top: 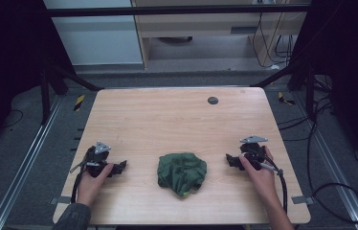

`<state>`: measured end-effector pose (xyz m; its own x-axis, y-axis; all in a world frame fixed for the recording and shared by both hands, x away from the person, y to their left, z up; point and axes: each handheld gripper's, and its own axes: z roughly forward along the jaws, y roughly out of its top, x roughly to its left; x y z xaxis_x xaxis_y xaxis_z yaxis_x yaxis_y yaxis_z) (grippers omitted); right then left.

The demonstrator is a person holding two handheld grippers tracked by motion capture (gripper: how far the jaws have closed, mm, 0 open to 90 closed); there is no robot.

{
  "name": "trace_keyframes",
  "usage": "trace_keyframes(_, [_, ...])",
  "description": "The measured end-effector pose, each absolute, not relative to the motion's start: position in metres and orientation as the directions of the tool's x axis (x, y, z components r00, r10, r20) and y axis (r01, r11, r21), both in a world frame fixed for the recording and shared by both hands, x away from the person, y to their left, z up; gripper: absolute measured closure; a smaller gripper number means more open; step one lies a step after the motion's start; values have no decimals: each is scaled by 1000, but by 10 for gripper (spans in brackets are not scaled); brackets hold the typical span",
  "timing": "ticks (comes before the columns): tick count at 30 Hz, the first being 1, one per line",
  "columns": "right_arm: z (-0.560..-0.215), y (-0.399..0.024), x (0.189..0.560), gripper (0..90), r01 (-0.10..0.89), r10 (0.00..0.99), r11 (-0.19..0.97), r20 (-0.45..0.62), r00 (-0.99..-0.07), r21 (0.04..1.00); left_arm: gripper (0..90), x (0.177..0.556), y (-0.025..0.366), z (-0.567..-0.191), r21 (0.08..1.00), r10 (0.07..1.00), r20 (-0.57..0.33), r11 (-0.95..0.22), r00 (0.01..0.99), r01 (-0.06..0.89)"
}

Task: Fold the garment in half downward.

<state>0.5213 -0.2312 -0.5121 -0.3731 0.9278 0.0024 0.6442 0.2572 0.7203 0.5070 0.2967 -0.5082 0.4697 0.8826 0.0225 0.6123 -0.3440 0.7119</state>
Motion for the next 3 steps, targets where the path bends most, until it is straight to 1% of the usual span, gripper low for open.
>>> trace_keyframes(3, [-512,-230,522,2,646,935,246,-3,-354,723,0,508,297,-508,711,883,20,-342,469,614])
